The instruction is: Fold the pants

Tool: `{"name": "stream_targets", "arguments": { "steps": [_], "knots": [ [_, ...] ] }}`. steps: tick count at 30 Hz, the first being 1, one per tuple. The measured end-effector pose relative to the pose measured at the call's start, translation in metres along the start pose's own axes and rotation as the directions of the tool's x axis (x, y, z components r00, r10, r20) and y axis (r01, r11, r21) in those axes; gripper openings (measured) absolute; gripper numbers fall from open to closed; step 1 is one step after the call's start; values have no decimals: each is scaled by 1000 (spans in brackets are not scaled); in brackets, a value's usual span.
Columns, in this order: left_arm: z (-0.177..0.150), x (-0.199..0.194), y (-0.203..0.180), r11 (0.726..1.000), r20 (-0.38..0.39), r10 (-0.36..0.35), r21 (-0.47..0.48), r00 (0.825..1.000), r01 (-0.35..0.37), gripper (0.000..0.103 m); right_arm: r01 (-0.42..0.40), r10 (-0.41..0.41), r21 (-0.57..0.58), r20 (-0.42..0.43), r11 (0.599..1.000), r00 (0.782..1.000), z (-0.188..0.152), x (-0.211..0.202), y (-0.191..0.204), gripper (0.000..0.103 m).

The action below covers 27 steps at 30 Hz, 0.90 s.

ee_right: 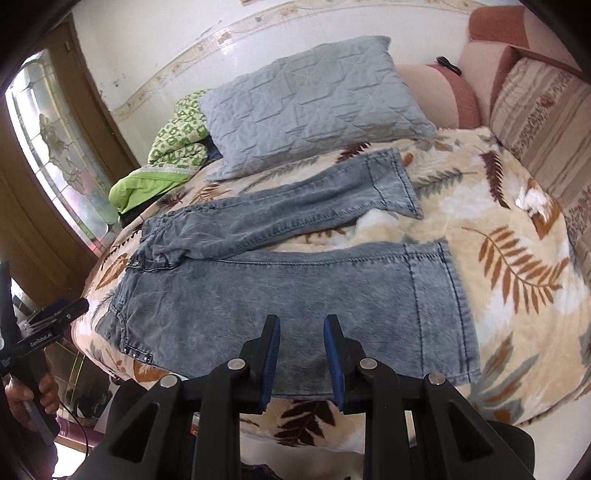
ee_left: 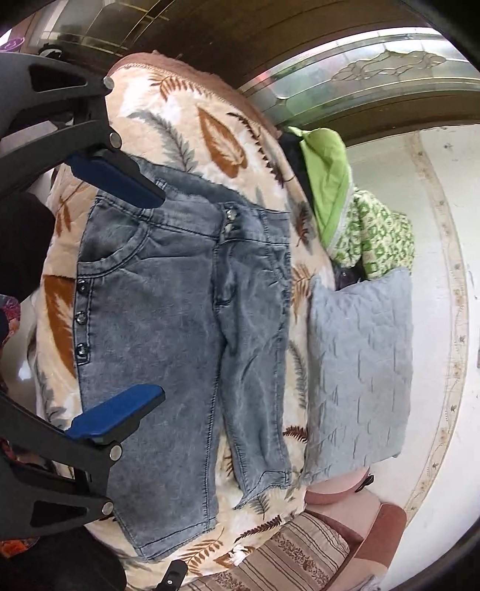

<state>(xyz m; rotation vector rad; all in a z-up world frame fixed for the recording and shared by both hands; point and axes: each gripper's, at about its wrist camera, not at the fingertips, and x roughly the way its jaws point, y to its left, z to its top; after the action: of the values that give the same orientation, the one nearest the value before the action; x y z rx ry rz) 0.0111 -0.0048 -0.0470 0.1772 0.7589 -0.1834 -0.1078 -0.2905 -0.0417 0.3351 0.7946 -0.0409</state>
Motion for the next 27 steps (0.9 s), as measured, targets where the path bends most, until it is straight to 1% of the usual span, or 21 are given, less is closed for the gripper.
{"name": "stream_targets", "arguments": {
  "steps": [9,13,27],
  "knots": [
    [10,-12,-11,999,36,40,29,999,-41,96,-39,40,-30,37,999,999,9,-6,24,27],
    [13,-17,-12,999,44,46,20,998,-47,96,-41,44,-45,52,998,998,10,-8,31,27],
    [11,-16,-17,998,25,61,29,998,-62,96,-46,47,-25,48,999,998,9,-9,24,27]
  ]
}}
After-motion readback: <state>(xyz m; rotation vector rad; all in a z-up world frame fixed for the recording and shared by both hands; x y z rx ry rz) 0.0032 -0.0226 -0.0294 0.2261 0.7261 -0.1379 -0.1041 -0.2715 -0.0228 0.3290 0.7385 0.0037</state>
